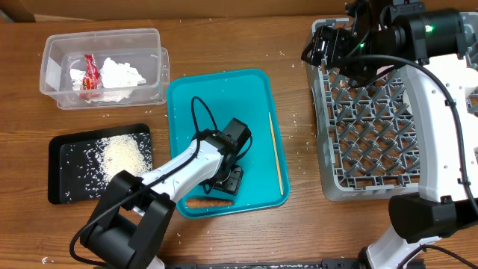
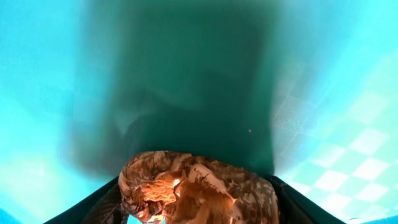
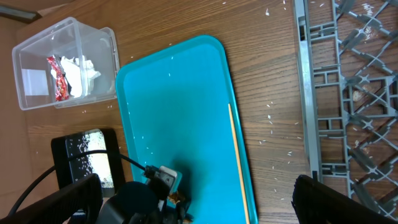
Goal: Sort waste into correct bins and load items into the dishwasher
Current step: 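Carry the fried piece left and drop it onto the black rice tray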
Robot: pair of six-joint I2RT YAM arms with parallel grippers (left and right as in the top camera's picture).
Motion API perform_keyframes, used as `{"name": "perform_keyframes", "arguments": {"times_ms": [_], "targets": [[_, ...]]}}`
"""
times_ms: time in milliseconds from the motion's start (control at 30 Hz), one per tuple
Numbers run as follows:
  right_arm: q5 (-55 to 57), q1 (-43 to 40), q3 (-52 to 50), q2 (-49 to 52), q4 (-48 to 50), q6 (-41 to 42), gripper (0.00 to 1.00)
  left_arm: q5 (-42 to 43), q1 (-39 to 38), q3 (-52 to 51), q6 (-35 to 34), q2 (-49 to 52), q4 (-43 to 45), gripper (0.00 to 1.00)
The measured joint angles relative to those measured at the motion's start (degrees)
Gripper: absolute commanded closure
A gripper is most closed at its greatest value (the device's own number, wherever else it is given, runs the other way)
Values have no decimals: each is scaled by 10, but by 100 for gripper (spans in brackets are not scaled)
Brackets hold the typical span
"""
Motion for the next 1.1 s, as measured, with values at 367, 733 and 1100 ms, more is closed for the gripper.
{"name": "perform_keyframes", "arguments": {"times_ms": [367, 733, 1100], "targets": [[0, 0, 0, 0, 0, 0, 0, 0, 22, 54, -6, 3, -76, 32], [0, 0, 0, 0, 0, 0, 0, -6, 158, 186, -11, 3, -161, 32], [0, 0, 0, 0, 0, 0, 0, -17, 398, 197, -12, 3, -172, 33]]}}
